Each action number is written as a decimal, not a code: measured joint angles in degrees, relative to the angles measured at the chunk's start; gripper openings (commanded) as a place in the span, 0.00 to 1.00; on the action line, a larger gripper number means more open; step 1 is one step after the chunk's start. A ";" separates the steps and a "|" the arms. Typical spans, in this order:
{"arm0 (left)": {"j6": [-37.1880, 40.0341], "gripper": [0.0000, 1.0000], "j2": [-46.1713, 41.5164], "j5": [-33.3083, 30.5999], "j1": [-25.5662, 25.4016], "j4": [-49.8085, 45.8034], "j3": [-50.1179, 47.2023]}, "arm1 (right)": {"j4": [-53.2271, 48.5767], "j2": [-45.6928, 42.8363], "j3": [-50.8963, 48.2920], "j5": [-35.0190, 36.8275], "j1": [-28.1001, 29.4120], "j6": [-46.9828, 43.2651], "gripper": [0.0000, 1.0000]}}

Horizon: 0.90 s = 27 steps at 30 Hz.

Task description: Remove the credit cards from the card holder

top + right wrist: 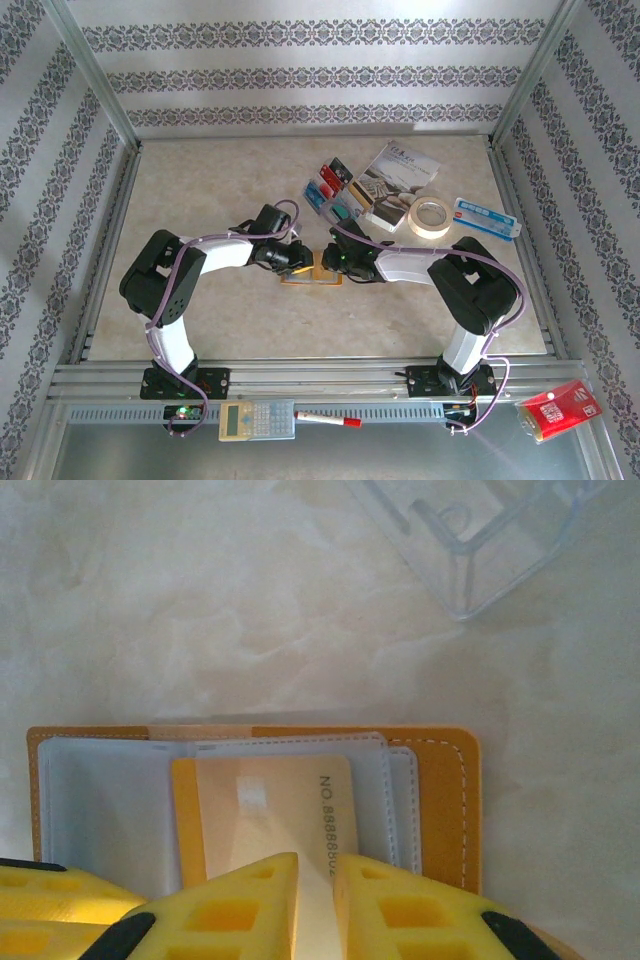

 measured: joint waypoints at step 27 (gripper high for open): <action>-0.79 0.22 1.84 -2.80 0.00 0.13 1.73 | 8.31 -1.05 -5.01 -3.67 -1.01 5.33 0.21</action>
